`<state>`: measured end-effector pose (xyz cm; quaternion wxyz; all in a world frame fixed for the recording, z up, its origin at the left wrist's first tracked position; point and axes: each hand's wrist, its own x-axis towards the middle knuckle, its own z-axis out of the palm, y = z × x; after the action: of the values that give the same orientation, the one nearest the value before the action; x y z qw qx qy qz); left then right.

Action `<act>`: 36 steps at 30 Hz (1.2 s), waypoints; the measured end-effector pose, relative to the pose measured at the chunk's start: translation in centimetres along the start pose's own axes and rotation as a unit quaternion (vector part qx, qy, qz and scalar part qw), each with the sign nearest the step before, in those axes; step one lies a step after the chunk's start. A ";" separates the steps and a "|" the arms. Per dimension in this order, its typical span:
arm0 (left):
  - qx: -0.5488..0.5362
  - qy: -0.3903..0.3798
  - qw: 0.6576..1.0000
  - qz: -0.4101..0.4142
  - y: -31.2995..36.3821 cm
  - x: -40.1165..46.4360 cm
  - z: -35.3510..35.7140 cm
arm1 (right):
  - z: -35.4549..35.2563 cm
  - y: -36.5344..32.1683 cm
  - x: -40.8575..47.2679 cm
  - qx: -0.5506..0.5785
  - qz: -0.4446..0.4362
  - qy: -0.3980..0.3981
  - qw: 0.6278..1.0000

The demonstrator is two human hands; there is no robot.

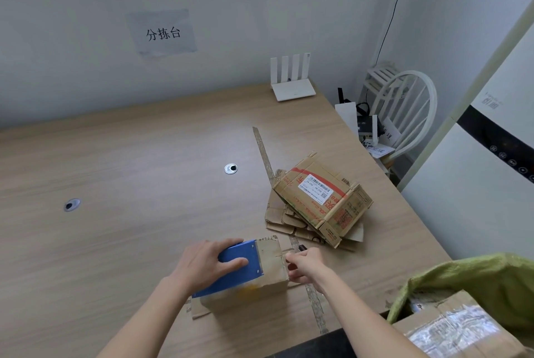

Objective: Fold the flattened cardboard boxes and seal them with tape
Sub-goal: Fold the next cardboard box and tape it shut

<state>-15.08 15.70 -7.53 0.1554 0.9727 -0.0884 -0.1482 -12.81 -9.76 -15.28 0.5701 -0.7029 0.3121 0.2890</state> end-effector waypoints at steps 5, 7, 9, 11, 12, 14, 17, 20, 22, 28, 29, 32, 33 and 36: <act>0.005 0.009 1.000 0.006 0.3 -0.1 -0.2 | -0.3 0.2 0.7 0.009 0.017 -0.019 1.000; 0.001 0.011 1.000 0.008 0.2 -0.1 -0.1 | -0.6 0.3 0.8 0.010 0.024 -0.028 0.999; -0.005 0.013 1.000 0.010 0.1 -0.1 -0.1 | -0.6 0.4 0.7 0.014 0.028 -0.039 0.999; -0.012 0.017 1.000 0.012 0.2 -0.2 0.0 | -0.5 0.5 0.9 0.013 0.030 -0.029 0.999; -0.016 0.020 1.000 0.013 0.2 -0.2 0.1 | -0.3 0.5 0.8 0.011 0.032 -0.022 0.999; -0.022 0.023 0.999 0.011 0.3 -0.2 0.2 | 0.0 0.6 0.7 0.005 0.020 0.010 1.000; -0.014 0.027 1.000 0.007 0.3 -0.3 -0.1 | -0.3 1.1 1.2 -0.130 -0.039 0.074 0.988; -0.015 0.032 0.999 0.004 0.1 -0.4 -0.4 | -1.0 0.4 -0.3 -0.255 -0.235 0.026 0.938; -0.015 0.030 0.999 0.007 0.1 -0.3 -0.3 | -0.8 -0.8 -1.5 -0.335 -0.339 -0.079 0.875; 0.004 0.016 1.000 0.015 0.1 -0.3 -1.0 | 2.4 -1.3 -1.6 -0.566 -0.436 -0.077 0.696; 0.020 0.011 0.999 0.023 -0.1 -0.4 -1.3 | 2.6 -1.3 -1.7 -0.560 -0.453 -0.057 0.692; 0.072 -0.001 0.996 0.044 -1.1 -0.7 -1.7 | 2.6 -1.2 -1.3 -0.573 -0.458 -0.048 0.678; 0.086 -0.001 0.996 0.039 -2.1 -0.9 -1.8 | 2.5 -1.1 -1.1 -0.575 -0.459 -0.044 0.676; 0.121 -0.002 0.992 -0.017 -7.3 -2.9 -2.2 | 1.9 -0.8 -0.5 -0.585 -0.456 -0.036 0.669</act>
<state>-16.17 23.79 -7.18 0.0336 0.9855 -0.0896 -0.1405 -12.63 -7.69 -14.75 0.1136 -0.9360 -0.3015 0.1416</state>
